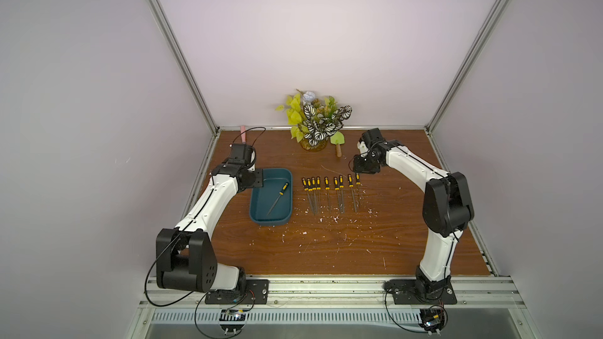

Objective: Take the file tool out of the storage box
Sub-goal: Adjust the file tool at the center of the board.

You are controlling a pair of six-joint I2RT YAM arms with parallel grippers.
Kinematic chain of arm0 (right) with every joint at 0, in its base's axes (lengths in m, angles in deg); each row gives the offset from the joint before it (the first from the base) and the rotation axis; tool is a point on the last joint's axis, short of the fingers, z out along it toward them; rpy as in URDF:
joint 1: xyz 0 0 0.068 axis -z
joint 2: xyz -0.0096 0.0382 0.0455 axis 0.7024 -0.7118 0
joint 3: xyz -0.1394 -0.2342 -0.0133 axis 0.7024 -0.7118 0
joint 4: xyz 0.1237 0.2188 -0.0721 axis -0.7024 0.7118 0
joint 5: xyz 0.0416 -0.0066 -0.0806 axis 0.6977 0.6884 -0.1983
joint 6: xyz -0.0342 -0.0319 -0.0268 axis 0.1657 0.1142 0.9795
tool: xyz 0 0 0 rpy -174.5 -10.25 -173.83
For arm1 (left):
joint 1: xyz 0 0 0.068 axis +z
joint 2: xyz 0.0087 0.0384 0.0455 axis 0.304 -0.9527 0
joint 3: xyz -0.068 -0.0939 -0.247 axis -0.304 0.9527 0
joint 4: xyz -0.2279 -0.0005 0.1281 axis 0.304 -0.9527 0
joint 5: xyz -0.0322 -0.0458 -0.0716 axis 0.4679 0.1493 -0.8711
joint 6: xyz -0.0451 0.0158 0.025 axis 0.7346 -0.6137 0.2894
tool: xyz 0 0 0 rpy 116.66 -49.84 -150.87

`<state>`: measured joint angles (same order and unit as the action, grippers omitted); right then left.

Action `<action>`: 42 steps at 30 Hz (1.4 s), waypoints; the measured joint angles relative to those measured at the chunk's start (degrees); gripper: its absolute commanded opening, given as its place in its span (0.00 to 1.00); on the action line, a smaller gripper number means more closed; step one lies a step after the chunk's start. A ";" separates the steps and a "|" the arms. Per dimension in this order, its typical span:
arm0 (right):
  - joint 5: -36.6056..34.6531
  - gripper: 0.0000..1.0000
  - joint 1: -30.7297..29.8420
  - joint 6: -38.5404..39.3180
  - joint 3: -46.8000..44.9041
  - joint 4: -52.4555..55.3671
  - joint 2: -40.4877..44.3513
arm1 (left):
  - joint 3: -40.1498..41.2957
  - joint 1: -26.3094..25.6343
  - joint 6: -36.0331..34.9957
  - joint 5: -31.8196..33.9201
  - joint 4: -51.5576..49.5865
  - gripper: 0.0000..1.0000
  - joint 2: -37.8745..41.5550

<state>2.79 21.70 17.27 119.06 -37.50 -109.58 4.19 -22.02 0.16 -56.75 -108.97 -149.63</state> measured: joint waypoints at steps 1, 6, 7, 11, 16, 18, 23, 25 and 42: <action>0.04 0.38 -1.84 -0.57 -2.03 -1.66 2.23 | 0.44 0.00 0.17 -0.15 0.28 0.54 0.11; 0.44 0.37 -12.37 -4.31 -8.57 -10.25 5.53 | 1.99 0.00 0.96 -1.62 0.90 0.54 0.13; 0.63 0.37 -14.38 -5.14 -9.09 -11.63 4.96 | 2.03 0.00 1.09 -1.97 0.96 0.54 0.13; 1.51 0.35 -20.81 -7.10 -7.56 -15.23 -0.07 | 2.21 0.00 1.49 -2.84 1.86 0.54 0.13; 1.84 0.30 -23.52 -8.98 -1.73 -17.33 -8.96 | 3.58 0.00 1.68 -3.06 2.45 0.54 0.33; 1.90 0.28 -23.56 -9.44 -0.13 -17.49 -11.52 | 4.35 0.00 1.68 -3.04 2.49 0.54 0.37; 1.44 0.28 -23.47 -9.88 2.38 -16.96 -14.53 | 5.92 0.00 1.64 -2.97 2.47 0.54 0.79; 1.42 0.28 -23.45 -9.90 3.58 -16.61 -14.86 | 6.19 0.00 1.64 -2.95 2.45 0.54 0.92; -0.46 0.29 -23.56 -9.44 6.23 -14.82 -16.59 | 7.23 0.00 1.05 -2.89 2.67 0.53 1.01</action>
<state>2.33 -1.86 7.83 125.29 -52.32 -126.17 11.43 -22.02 1.21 -59.64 -106.31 -148.63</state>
